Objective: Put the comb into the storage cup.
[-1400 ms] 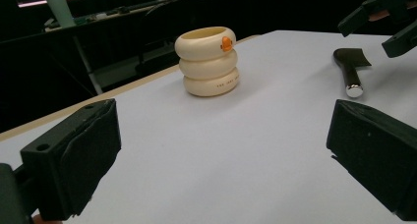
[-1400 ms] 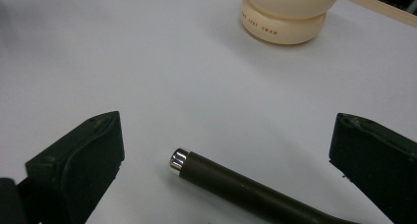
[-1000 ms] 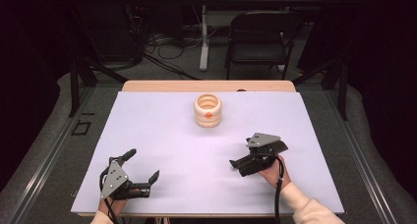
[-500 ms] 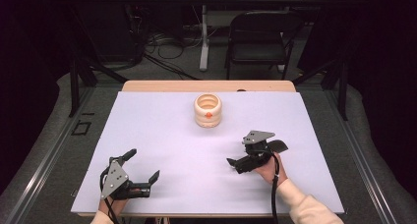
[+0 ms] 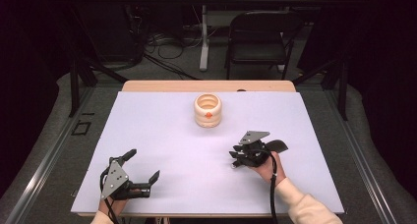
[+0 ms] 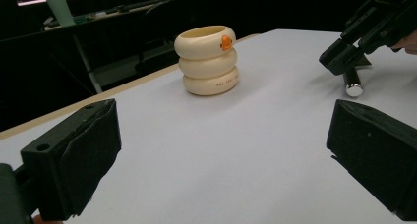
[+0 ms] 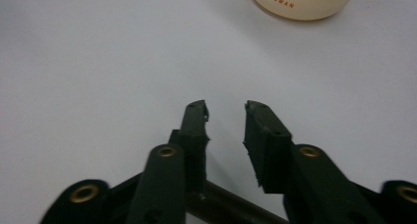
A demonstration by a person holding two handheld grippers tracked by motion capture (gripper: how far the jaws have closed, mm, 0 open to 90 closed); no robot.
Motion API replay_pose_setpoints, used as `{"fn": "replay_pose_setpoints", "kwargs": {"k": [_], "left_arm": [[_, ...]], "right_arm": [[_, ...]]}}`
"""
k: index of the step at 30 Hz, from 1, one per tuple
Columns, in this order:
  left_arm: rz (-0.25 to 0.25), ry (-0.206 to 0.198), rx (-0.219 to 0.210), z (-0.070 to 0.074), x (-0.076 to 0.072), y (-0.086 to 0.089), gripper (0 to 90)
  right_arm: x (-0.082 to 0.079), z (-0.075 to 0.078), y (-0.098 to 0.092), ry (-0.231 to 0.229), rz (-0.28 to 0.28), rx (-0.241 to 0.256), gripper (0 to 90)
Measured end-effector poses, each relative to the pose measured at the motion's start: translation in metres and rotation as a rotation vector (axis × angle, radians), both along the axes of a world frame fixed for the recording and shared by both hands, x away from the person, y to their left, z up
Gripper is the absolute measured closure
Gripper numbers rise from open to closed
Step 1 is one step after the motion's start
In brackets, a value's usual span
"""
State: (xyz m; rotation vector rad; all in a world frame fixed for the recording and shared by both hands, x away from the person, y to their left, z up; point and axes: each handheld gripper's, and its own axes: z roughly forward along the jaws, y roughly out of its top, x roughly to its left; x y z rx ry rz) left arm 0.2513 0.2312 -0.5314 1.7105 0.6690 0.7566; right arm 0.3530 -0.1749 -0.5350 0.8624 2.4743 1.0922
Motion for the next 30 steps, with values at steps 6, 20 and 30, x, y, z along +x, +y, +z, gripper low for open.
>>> {"fn": "replay_pose_setpoints", "kwargs": {"k": [6, 20, 30], "left_arm": [[0.001, 0.003, -0.003, -0.0003, 0.0006, 0.0001, 0.1], [-0.001, 0.0, 0.001, 0.0002, 0.0, 0.0002, 0.1], [0.001, 0.005, 0.001, -0.0003, 0.0006, 0.0004, 0.1]], "right_arm": [[-0.0004, -0.0021, 0.0021, 0.012, -0.002, -0.036, 90.0], [-0.0022, -0.0051, 0.0059, 0.04, 0.035, -0.097, 90.0], [-0.004, -0.0065, 0.0054, 0.056, 0.052, -0.112, 90.0]]}}
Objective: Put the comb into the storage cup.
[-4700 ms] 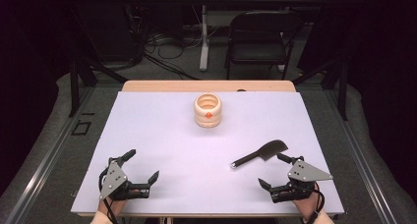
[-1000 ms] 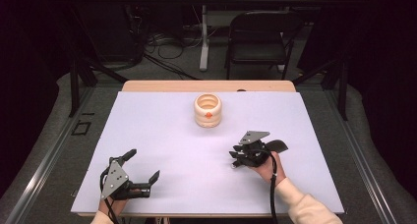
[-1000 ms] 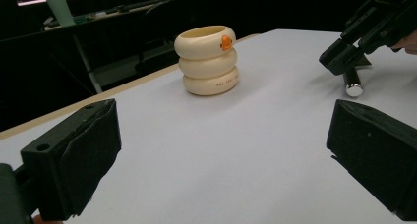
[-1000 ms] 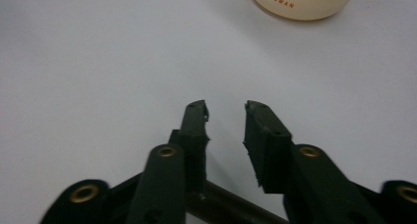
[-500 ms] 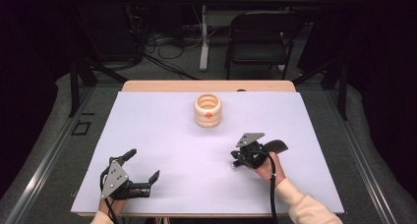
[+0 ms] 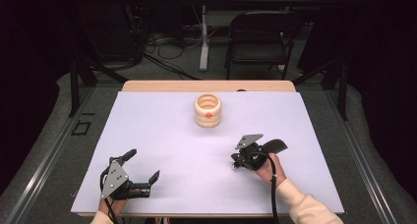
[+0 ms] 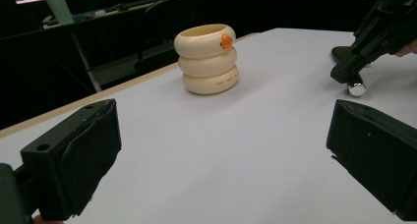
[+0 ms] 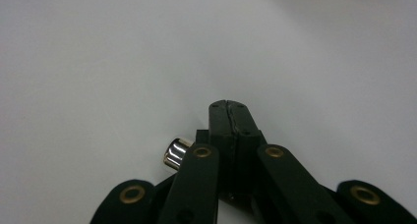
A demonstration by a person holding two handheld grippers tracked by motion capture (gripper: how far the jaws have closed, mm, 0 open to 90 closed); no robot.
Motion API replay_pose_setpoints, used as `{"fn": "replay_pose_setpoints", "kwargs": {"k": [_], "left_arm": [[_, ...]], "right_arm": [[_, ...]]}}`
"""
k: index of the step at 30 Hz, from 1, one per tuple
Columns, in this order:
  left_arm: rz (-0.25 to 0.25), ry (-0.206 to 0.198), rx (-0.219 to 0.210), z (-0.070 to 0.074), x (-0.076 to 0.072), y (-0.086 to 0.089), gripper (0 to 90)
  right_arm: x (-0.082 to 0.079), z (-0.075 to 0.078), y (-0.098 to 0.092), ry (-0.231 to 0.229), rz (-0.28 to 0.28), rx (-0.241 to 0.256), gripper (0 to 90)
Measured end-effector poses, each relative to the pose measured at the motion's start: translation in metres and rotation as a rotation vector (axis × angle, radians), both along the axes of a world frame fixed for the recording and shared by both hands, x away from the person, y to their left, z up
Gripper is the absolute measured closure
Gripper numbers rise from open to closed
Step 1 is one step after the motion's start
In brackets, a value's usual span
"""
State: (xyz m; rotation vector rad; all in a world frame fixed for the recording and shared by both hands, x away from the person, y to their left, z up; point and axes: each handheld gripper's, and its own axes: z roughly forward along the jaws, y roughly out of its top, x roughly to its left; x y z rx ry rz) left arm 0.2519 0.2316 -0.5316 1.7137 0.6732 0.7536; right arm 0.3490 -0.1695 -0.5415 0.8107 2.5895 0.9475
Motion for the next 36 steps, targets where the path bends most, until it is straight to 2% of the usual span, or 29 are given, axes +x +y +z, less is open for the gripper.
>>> {"fn": "replay_pose_setpoints", "kwargs": {"k": [6, 15, 18, 26, 36], "left_arm": [[0.002, -0.002, -0.001, 0.0, 0.0, 0.001, 0.1], [0.001, 0.002, 0.002, 0.0, 0.0, 0.001, 0.1], [0.0, 0.002, 0.001, 0.0, 0.0, 0.001, 0.1], [0.003, 0.003, 0.003, 0.0, 0.0, 0.001, 0.1], [0.001, 0.001, 0.0, 0.0, 0.0, 0.001, 0.1]], "right_arm": [[-0.002, -0.001, -0.001, 0.015, 0.009, -0.015, 90.0], [-0.006, -0.001, -0.009, 0.05, -0.011, -0.022, 90.0], [-0.006, -0.001, -0.011, 0.043, -0.006, -0.016, 90.0], [-0.01, -0.001, -0.015, 0.062, -0.004, -0.023, 90.0], [-0.015, -0.002, -0.02, 0.101, -0.009, -0.028, 90.0]]}}
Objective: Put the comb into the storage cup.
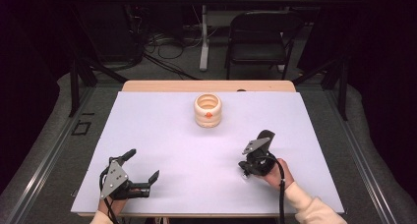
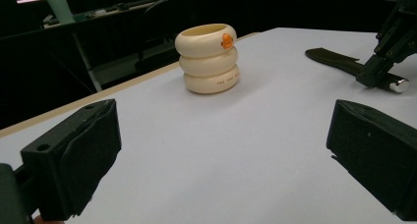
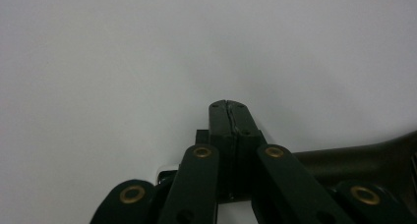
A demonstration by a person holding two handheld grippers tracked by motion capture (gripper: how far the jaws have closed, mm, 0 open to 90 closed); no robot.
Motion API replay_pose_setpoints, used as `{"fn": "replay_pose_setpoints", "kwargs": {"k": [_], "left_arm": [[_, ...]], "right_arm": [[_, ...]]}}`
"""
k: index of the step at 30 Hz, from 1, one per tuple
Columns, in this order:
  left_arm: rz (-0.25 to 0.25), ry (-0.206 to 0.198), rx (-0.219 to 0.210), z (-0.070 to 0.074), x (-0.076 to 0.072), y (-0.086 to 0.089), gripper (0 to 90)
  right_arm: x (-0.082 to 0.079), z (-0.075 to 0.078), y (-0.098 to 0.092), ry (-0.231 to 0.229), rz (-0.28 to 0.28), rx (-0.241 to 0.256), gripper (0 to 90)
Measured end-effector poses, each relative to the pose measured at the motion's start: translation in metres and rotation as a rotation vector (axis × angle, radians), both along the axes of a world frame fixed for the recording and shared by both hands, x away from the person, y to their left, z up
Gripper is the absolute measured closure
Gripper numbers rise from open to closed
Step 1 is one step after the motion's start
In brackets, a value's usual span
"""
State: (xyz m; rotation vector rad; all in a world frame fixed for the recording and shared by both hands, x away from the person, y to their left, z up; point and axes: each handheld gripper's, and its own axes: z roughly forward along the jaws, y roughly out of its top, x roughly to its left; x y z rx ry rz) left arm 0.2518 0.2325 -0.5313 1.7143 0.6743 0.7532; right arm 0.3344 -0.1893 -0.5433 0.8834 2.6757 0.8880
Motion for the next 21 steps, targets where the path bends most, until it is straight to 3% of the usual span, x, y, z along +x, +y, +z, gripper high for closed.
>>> {"fn": "replay_pose_setpoints", "kwargs": {"k": [21], "left_arm": [[-0.003, 0.002, 0.003, 0.0, 0.0004, -0.0004, 0.1]], "right_arm": [[-0.0064, 0.0027, -0.0083, 0.017, -0.017, -0.023, 90.0]]}}
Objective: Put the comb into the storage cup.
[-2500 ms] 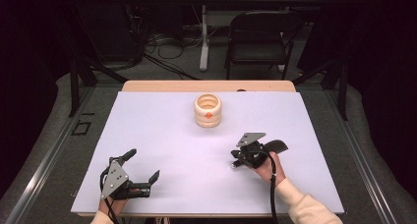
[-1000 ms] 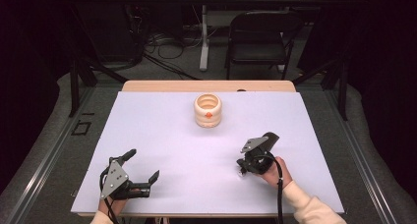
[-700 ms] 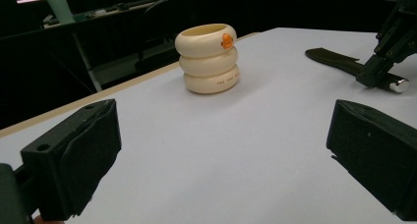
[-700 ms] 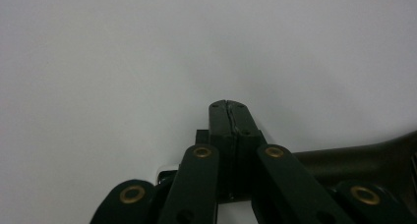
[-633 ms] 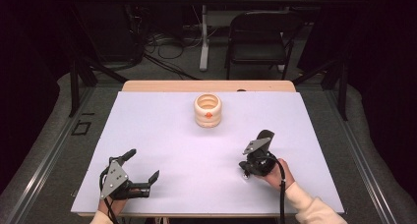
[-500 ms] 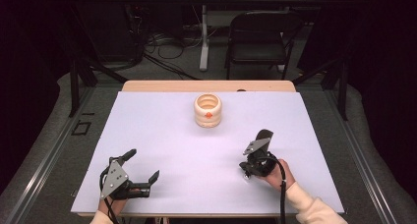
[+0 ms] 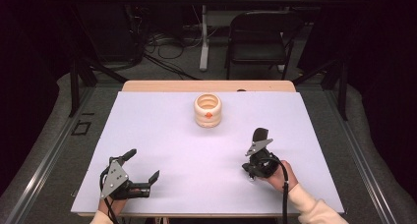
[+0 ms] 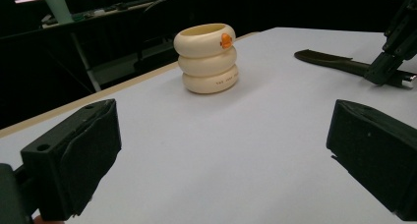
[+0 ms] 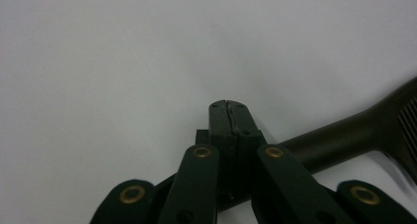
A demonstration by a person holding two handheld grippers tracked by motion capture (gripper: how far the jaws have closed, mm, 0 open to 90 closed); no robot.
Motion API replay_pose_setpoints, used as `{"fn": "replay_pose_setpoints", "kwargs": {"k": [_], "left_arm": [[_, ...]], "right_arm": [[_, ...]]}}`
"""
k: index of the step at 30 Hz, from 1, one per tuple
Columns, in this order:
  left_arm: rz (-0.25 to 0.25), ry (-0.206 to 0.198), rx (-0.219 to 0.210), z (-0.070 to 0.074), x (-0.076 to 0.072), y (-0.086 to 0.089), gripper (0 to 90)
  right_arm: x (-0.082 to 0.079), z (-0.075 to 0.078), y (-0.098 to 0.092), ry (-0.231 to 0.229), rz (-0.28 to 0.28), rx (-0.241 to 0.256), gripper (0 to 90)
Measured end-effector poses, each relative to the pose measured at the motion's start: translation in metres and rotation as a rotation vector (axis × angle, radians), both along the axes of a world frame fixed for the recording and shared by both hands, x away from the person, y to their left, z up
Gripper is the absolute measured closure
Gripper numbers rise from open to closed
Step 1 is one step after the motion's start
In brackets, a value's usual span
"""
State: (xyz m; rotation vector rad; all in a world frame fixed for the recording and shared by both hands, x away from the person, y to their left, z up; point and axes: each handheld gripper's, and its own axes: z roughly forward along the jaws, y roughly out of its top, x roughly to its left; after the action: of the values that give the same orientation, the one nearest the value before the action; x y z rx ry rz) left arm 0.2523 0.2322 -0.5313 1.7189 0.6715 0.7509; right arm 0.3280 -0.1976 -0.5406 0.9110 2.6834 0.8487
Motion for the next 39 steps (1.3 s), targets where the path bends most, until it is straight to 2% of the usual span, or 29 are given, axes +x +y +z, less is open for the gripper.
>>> {"fn": "replay_pose_setpoints", "kwargs": {"k": [26, 39], "left_arm": [[-0.001, 0.001, 0.0, 0.0, 0.0, -0.001, 0.1], [0.0, 0.0, -0.003, 0.0, 0.0, -0.001, 0.1]], "right_arm": [[-0.001, 0.003, -0.028, 0.006, -0.077, -0.011, 90.0], [0.001, 0.003, -0.036, -0.004, -0.115, -0.013, 90.0]]}}
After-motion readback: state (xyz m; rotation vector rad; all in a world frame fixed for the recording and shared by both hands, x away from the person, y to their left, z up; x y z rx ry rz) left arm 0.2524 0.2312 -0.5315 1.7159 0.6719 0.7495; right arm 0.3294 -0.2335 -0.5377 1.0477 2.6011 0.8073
